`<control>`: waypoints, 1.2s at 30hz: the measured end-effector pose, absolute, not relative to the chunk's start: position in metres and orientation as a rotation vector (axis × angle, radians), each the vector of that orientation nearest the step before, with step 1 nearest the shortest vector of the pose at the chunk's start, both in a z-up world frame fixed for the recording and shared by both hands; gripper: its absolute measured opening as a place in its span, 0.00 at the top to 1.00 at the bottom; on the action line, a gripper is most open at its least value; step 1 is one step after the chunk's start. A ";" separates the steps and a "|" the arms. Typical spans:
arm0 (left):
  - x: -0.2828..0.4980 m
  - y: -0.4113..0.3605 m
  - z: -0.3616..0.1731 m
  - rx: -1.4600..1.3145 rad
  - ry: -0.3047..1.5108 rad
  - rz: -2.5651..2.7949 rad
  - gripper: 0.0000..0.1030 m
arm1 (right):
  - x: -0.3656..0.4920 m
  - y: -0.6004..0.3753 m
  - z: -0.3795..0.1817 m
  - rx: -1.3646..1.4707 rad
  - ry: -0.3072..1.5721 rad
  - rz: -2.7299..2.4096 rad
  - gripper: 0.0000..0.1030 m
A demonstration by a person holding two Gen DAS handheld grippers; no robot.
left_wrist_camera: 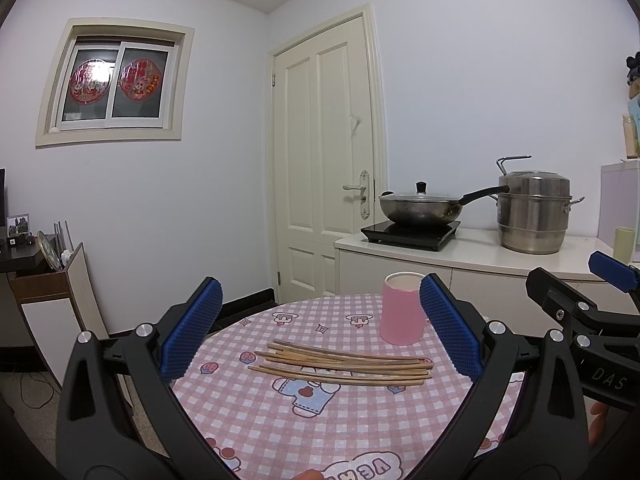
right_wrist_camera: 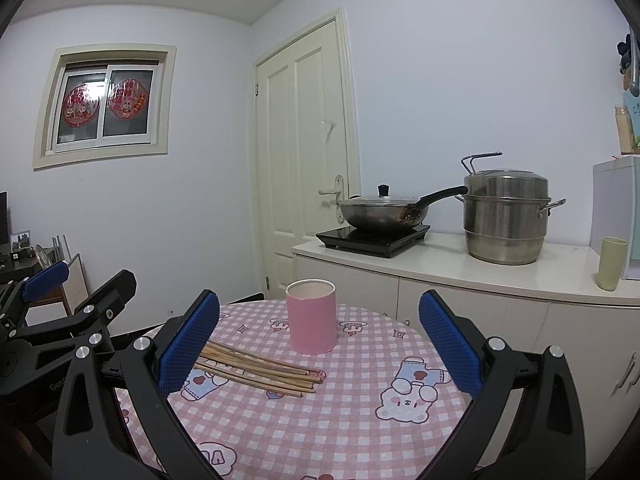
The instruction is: Organize utensils
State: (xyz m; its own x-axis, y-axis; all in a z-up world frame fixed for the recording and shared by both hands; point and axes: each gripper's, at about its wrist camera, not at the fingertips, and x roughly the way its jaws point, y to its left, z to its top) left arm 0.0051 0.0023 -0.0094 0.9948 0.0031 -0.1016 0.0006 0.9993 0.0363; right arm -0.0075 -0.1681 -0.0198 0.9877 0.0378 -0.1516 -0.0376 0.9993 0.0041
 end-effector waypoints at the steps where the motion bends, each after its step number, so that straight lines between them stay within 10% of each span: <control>1: 0.005 0.002 -0.010 0.037 0.102 0.001 0.06 | -0.008 -0.168 -0.020 0.002 0.153 0.038 0.07; 36: 0.086 0.024 -0.074 -0.056 0.426 -0.024 0.06 | 0.057 -0.163 -0.068 -0.036 0.360 0.082 0.07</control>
